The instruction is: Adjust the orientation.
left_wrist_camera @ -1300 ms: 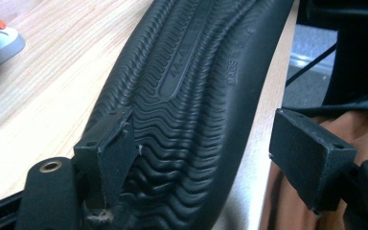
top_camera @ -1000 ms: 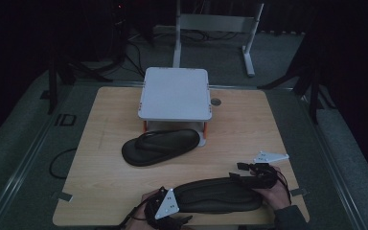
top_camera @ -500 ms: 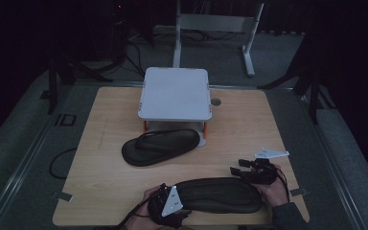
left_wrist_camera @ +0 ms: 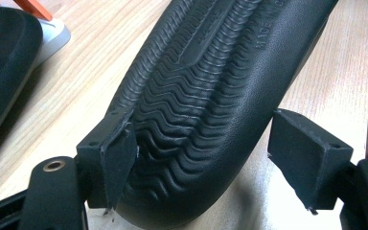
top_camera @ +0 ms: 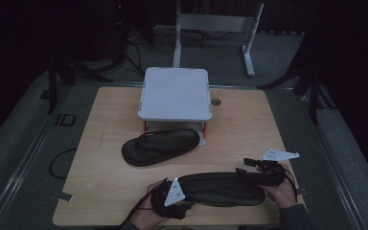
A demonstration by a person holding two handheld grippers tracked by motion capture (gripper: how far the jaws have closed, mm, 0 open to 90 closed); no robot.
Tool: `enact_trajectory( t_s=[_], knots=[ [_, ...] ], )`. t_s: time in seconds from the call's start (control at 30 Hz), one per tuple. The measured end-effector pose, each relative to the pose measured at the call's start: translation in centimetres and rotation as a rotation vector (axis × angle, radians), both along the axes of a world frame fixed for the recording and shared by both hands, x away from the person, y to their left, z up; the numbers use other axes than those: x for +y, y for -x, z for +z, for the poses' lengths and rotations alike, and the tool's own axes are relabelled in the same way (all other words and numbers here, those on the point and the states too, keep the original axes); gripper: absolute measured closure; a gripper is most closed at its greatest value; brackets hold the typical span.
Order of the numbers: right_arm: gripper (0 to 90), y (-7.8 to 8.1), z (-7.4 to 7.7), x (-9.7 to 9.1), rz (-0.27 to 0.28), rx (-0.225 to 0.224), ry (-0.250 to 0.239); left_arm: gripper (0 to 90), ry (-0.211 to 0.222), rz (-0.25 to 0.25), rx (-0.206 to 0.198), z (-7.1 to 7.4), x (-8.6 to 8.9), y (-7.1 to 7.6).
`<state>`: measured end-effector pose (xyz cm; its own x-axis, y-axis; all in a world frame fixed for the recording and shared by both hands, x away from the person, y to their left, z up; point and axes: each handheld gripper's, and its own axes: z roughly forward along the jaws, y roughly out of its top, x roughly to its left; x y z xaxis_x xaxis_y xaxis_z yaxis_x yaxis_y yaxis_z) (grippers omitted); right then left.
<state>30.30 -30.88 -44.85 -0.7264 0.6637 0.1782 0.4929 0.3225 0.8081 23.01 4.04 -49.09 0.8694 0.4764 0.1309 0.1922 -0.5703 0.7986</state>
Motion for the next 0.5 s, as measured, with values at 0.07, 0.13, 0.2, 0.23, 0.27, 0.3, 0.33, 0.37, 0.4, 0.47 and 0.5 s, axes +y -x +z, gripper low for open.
enact_trajectory(
  t_s=[0.07, 0.13, 0.2, 0.23, 0.27, 0.3, 0.33, 0.37, 0.4, 0.47, 0.5],
  knots=[
    [39.3, -0.1, -0.2, 0.3, 0.019, 0.006, 0.011, 25.6, 0.000, 0.000, 0.000, 0.1, 0.0, 0.0],
    [40.4, -0.3, -0.8, 0.9, 0.034, 0.024, 0.048, 25.6, -0.001, 0.008, -0.004, 0.1, 0.2, -0.1],
    [39.7, -0.6, -1.1, 0.9, 0.030, 0.044, 0.029, 25.5, 0.006, 0.005, -0.003, 0.1, 0.4, -0.1],
    [38.8, -0.7, -1.2, 0.7, 0.026, 0.052, 0.023, 25.4, 0.005, 0.002, -0.012, 0.2, 0.6, -0.1],
    [38.8, -0.9, -1.2, 0.7, 0.022, 0.060, 0.022, 24.7, 0.001, 0.001, -0.021, 0.2, 0.6, -0.1],
    [39.2, -1.0, -1.3, 0.6, 0.019, 0.067, 0.019, 20.9, -0.002, 0.003, -0.030, 0.3, 0.7, -0.1],
    [39.1, -1.1, -1.4, 0.6, 0.010, 0.069, 0.027, 19.9, 0.000, 0.004, -0.035, 0.3, 0.9, -0.1],
    [39.3, -1.3, -1.4, 0.6, 0.001, 0.077, 0.028, 16.5, 0.001, 0.009, -0.042, 0.4, 1.0, -0.1],
    [39.3, -1.3, -1.4, 0.6, 0.001, 0.077, 0.028, 16.5, 0.001, 0.009, -0.048, 0.4, 1.1, -0.1],
    [39.3, -1.5, -1.5, 0.5, -0.003, 0.085, 0.027, 15.4, -0.012, 0.018, -0.062, 0.4, 1.1, -0.2],
    [40.5, -1.6, -1.6, 0.4, -0.018, 0.084, 0.039, 13.3, -0.024, 0.035, -0.077, 0.4, 1.0, -0.3]
  ],
)
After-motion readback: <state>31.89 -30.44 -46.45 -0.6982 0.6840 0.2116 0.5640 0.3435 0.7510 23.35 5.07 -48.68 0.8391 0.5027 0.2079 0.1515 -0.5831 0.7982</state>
